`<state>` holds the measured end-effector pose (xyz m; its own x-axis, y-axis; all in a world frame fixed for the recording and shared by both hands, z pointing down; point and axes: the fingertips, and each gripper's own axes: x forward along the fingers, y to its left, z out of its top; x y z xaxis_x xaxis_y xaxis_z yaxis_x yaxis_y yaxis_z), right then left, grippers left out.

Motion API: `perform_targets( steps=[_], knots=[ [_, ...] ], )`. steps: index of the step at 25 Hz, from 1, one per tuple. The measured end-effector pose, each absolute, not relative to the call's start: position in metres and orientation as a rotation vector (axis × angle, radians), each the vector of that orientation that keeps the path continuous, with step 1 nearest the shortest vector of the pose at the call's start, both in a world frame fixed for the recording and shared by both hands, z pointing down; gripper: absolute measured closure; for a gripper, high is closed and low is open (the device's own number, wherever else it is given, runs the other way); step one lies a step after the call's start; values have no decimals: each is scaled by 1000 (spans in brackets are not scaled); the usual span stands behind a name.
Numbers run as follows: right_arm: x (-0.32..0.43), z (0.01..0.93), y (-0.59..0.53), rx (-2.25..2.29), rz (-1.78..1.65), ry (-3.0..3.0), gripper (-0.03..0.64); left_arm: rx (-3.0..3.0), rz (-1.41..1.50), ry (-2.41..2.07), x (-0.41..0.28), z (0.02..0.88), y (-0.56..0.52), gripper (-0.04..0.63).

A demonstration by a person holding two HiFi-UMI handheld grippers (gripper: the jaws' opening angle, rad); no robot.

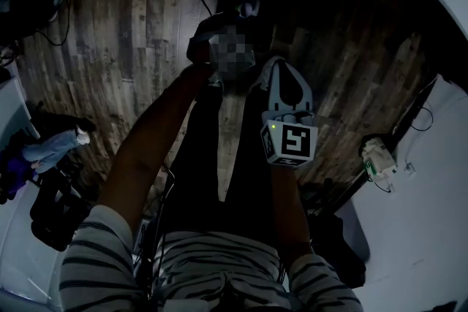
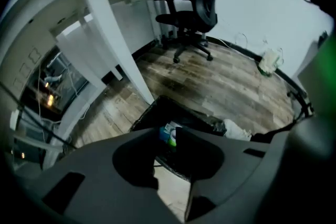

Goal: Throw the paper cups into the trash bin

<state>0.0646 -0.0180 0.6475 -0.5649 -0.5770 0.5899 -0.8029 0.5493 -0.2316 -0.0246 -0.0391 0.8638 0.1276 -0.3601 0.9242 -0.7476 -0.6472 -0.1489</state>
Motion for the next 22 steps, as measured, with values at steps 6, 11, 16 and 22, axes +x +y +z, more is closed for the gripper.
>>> perform_targets(
  steps=[6, 11, 16, 22],
  knots=[
    [64, 626, -21, 1117, 647, -2354, 607, 1949, 1332, -1213, -29, 830, -44, 507],
    [63, 608, -17, 1118, 629, -2365, 607, 1868, 1175, -1319, -34, 794, -41, 529],
    [64, 578, -16, 1115, 603, -2384, 607, 1811, 1040, -1418, -42, 747, -36, 552],
    [58, 539, -23, 1090, 548, -2438, 607, 1767, 872, -1520, -48, 688, -34, 569]
  ],
)
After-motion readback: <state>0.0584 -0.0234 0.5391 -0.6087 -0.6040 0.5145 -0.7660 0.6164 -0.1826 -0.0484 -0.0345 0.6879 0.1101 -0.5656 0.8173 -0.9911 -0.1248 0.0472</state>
